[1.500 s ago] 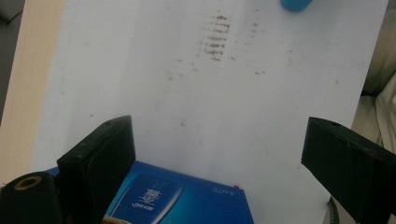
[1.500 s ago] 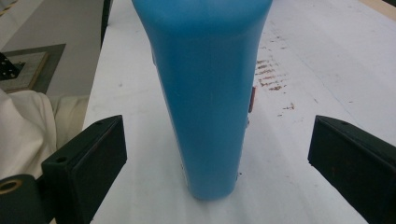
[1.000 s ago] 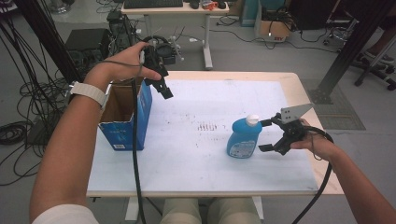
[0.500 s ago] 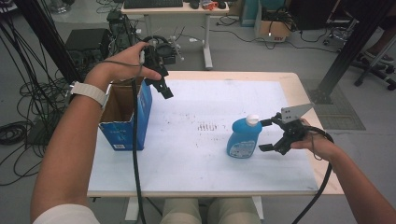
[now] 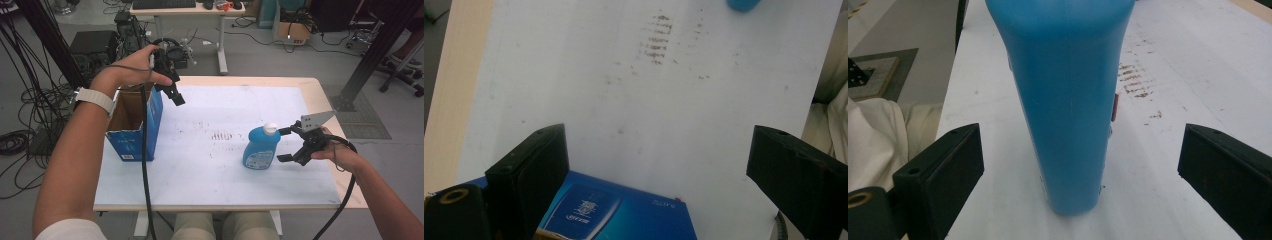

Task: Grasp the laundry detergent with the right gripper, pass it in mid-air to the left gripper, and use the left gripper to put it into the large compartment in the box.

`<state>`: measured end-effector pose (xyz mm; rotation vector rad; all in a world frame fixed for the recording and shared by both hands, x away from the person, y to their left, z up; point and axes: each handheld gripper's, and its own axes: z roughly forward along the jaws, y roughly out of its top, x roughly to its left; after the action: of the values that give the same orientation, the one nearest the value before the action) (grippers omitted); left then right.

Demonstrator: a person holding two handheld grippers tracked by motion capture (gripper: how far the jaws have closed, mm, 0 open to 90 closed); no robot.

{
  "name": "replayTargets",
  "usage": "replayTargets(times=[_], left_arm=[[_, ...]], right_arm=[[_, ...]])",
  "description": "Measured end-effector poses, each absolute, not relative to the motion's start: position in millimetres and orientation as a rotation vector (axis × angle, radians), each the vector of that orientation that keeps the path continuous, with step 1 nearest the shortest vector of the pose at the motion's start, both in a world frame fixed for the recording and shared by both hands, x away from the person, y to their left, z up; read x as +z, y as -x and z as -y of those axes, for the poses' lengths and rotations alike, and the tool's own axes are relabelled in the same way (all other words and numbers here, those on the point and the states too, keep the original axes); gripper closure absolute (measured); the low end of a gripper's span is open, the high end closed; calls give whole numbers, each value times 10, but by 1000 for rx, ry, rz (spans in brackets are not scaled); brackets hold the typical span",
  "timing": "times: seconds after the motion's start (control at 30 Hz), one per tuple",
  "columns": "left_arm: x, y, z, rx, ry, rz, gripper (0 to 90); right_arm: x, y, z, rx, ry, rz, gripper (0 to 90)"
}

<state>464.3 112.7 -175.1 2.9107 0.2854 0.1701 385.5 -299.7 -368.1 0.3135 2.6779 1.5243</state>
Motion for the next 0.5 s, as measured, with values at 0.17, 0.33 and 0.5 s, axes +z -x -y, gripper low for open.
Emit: replayTargets(times=[0.17, 0.33, 0.5], left_arm=[[-1749, -4642, -1131, 172, -2910, -283, 101], [-1750, -4642, -1129, 171, -2912, -286, 101], [-1752, -4643, -1124, 171, -2909, -287, 101]], right_arm=[[-3683, -3854, 2996, 1523, -315, -2679, 43], [-3681, -3859, 3000, 1525, -316, -2676, 44], [-3684, -3860, 2996, 1525, -314, -2679, 43]])
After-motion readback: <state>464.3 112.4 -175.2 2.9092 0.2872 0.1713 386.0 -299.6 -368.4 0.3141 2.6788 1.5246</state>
